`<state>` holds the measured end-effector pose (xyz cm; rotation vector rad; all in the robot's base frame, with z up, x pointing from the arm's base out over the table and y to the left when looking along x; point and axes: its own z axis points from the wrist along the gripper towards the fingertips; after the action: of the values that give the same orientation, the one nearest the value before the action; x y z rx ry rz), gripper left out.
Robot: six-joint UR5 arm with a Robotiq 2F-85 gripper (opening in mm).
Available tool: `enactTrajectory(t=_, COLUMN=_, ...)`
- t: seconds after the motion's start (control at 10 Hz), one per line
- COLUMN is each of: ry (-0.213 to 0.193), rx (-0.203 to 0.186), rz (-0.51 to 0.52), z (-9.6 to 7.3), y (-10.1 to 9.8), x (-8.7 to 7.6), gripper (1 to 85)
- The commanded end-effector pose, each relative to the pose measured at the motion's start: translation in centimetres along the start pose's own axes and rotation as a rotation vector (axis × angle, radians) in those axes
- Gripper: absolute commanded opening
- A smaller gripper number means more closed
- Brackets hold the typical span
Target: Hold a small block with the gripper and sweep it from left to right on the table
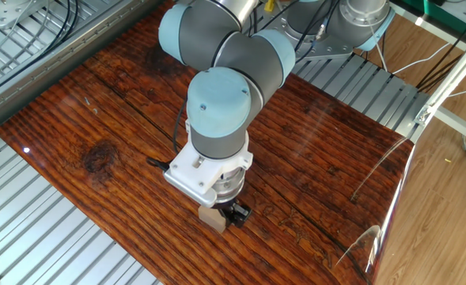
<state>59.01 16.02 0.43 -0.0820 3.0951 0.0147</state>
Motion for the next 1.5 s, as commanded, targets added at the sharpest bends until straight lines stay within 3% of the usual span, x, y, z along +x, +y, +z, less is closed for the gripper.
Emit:
enactTrajectory(t=0.0, ry=0.001, rx=-0.012, rz=0.011, z=-0.03, y=0.30, x=-0.04, gripper=1.0)
enactTrajectory(t=1.4, ry=0.002, rx=-0.016, rz=0.022, z=-0.11, y=0.91, x=0.09, gripper=1.0)
